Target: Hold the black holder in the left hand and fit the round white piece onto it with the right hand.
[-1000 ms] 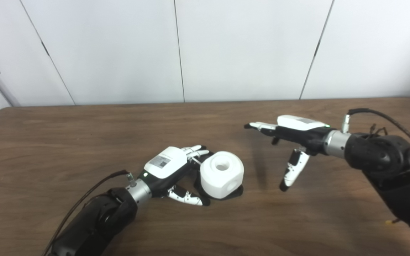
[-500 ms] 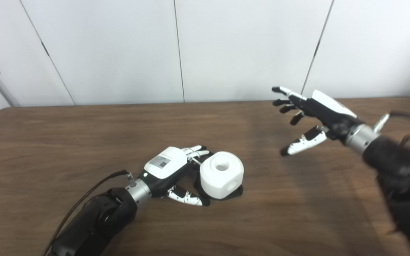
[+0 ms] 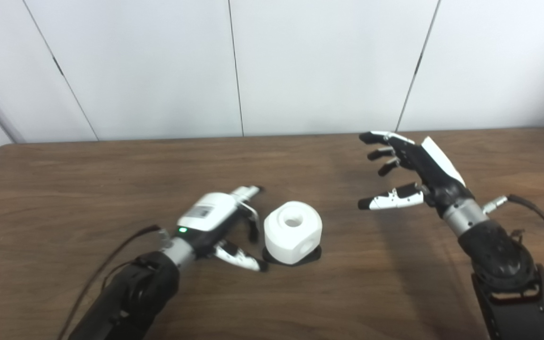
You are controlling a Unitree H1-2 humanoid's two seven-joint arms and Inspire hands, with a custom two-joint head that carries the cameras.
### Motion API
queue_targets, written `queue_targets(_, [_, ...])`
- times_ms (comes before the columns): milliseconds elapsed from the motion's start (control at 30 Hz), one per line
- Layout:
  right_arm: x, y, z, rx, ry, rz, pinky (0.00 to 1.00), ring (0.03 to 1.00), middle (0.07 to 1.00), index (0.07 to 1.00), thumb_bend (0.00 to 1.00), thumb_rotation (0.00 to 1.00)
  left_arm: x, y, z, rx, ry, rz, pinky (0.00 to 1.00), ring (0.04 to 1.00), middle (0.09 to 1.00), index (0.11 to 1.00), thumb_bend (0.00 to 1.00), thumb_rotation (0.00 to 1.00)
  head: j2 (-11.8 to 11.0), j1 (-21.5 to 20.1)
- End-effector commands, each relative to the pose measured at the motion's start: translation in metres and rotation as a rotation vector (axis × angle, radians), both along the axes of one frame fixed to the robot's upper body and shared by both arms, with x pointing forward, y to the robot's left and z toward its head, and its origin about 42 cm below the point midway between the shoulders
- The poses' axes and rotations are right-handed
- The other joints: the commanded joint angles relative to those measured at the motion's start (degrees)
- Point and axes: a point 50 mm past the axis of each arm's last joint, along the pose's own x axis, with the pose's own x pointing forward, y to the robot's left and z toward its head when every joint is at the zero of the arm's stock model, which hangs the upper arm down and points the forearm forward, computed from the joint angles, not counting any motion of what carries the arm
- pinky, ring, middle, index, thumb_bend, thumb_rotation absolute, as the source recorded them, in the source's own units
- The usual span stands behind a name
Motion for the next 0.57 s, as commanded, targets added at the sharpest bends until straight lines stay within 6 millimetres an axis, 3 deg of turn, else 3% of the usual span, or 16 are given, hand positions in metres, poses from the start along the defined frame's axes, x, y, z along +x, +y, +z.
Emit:
queue_targets(0, [0.003, 0.002, 0.016, 0.064, -0.093, 0.001, 0.56, 0.733, 0.831, 0.812, 0.75, 0.08, -0.007, 0.017, -0.007, -0.100, 0.053, 0.123, 0.84, 0.965, 0.979, 0.968, 0.83, 0.15, -0.01, 0.31])
queue_targets(133, [-0.001, 0.002, 0.007, 0.131, -0.093, -0.022, 0.53, 0.713, 0.821, 0.794, 0.71, 0.05, -0.017, 0.024, -0.001, -0.330, 0.004, 0.245, 0.75, 0.890, 0.936, 0.943, 0.67, 0.07, -0.12, 0.55])
queue_targets(267, [-0.005, 0.004, -0.006, 0.198, -0.072, -0.059, 0.51, 0.693, 0.795, 0.743, 0.68, 0.00, -0.026, 0.027, 0.004, -0.466, -0.103, 0.291, 0.62, 0.810, 0.869, 0.874, 0.64, 0.00, -0.53, 1.08])
queue_targets(433, [-0.009, 0.007, -0.020, 0.258, -0.052, -0.107, 0.53, 0.682, 0.771, 0.721, 0.66, 0.00, -0.031, 0.030, 0.014, -0.543, -0.140, 0.295, 0.63, 0.761, 0.808, 0.800, 0.62, 0.00, -1.28, 0.59])
queue_targets(533, [-0.011, 0.008, -0.028, 0.313, -0.066, -0.128, 0.54, 0.668, 0.753, 0.713, 0.67, 0.00, -0.035, 0.029, 0.016, -0.591, -0.160, 0.283, 0.65, 0.759, 0.792, 0.776, 0.62, 0.00, -3.55, 0.16])
